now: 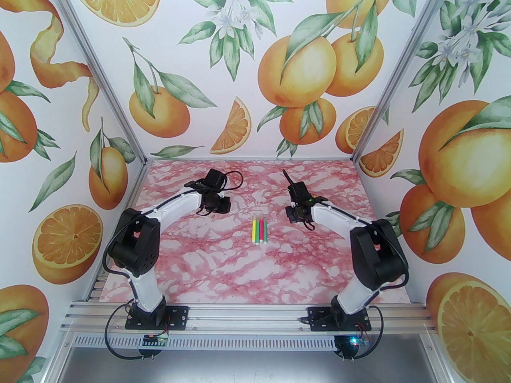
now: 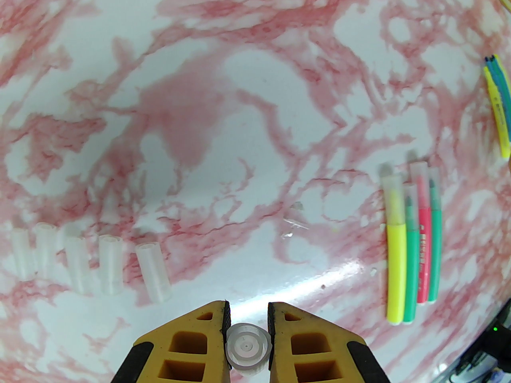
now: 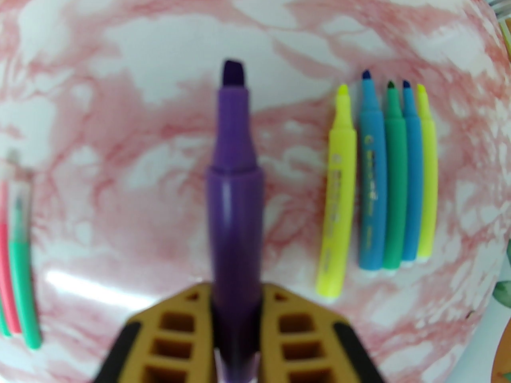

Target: Open the pen caps

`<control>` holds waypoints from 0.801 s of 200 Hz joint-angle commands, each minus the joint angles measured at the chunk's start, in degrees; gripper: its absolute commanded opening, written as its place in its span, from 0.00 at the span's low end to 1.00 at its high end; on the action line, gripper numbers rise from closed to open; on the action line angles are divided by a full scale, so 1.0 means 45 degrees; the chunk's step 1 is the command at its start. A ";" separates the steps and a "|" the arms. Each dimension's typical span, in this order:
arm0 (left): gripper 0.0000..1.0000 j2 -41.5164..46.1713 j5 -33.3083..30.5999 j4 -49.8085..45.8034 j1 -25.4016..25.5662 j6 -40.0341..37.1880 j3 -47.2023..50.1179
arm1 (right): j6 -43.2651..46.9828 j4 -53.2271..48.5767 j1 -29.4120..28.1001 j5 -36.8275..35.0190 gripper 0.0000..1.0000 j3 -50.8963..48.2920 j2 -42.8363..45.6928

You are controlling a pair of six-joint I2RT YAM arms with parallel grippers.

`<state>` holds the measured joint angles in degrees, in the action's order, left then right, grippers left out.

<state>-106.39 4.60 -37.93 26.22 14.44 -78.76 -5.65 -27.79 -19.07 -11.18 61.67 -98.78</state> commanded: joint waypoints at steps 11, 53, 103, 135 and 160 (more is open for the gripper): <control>0.00 -0.0464 -0.0454 -0.0418 0.0033 -0.0337 -0.0466 | 0.0274 -0.0293 0.0077 -0.0504 0.00 0.0523 -0.0550; 0.00 -0.0671 -0.0466 -0.0360 0.0033 -0.0379 -0.0427 | 0.0328 -0.0374 0.0229 -0.0579 0.00 0.0535 -0.1021; 0.00 -0.1069 -0.0334 -0.0353 0.0072 -0.0400 -0.0611 | 0.0339 -0.0315 0.0535 -0.0472 0.00 0.0801 -0.1375; 0.00 -0.1220 -0.0366 -0.0457 0.0110 -0.0417 -0.0720 | 0.0377 -0.0385 0.0673 -0.0620 0.01 0.1109 -0.1731; 0.00 -0.1275 -0.0397 -0.0506 0.0111 -0.0435 -0.0749 | 0.0377 -0.0415 0.0722 -0.0757 0.02 0.1275 -0.1996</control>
<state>-111.48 2.98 -39.40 26.35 13.08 -79.92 -4.58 -28.77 -16.34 -12.51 65.76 -105.82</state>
